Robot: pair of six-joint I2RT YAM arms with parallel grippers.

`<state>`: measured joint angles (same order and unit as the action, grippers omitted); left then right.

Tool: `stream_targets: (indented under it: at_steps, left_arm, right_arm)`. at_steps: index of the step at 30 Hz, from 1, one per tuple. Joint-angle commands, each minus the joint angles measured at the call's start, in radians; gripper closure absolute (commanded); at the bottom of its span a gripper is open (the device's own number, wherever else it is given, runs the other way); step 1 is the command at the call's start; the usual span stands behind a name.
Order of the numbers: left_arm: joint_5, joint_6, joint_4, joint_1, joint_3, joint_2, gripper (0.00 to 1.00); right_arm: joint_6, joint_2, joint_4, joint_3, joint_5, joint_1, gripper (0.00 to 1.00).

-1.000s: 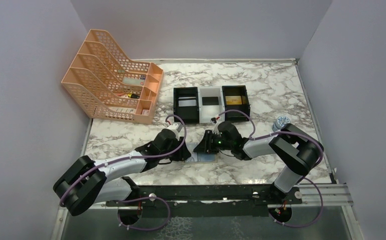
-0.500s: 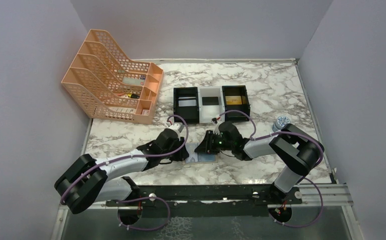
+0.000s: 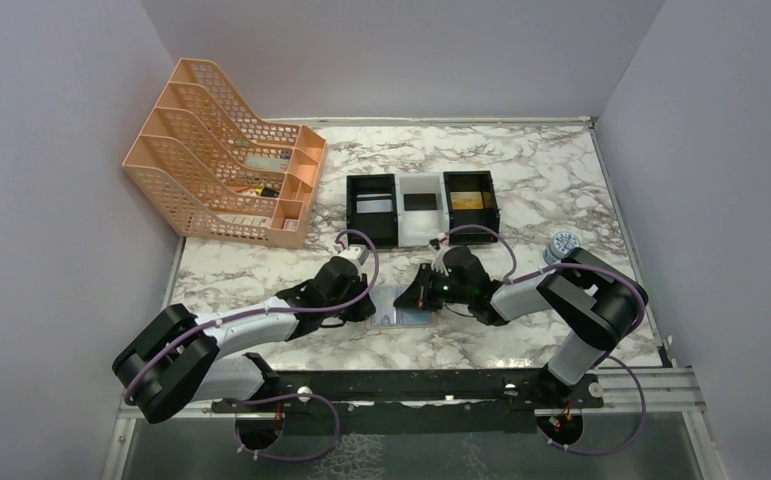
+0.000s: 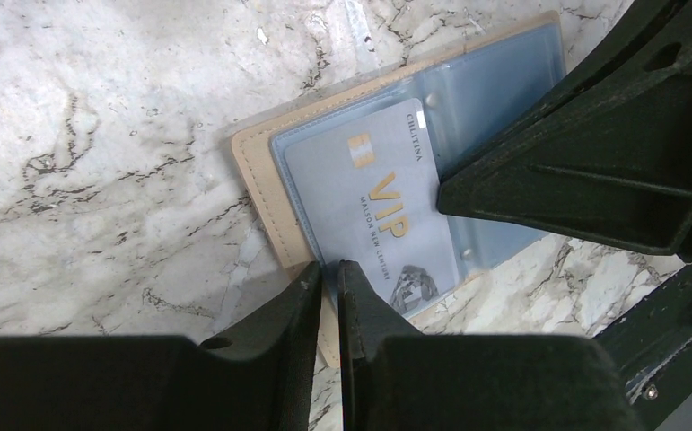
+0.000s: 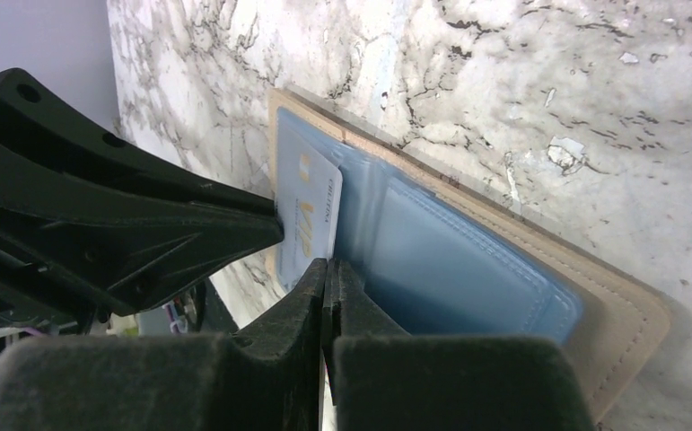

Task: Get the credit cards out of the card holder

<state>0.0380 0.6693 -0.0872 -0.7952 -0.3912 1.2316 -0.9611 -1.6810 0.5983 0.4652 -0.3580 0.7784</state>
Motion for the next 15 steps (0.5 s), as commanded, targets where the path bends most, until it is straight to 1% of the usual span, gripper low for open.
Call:
stream_targets:
  at_steps: [1,7,13,15]
  left_arm:
    - [-0.032,-0.023,0.064,-0.009,-0.006,0.036,0.86]
    - [-0.055,-0.010,0.069,-0.008,0.001,0.042,0.88]
    - [-0.045,-0.015,0.067,-0.008,0.000,0.039,0.88]
    - [-0.038,-0.018,0.067,-0.008,0.000,0.036,0.88]
  right_arm:
    - [-0.030,0.005,0.093,-0.025,-0.059,-0.012,0.99]
    - [-0.020,0.012,0.087,-0.051,-0.055,-0.039,0.99]
    - [-0.005,0.011,0.082,-0.055,-0.075,-0.050,0.99]
    - [0.013,-0.001,0.067,-0.032,-0.111,-0.050,0.95]
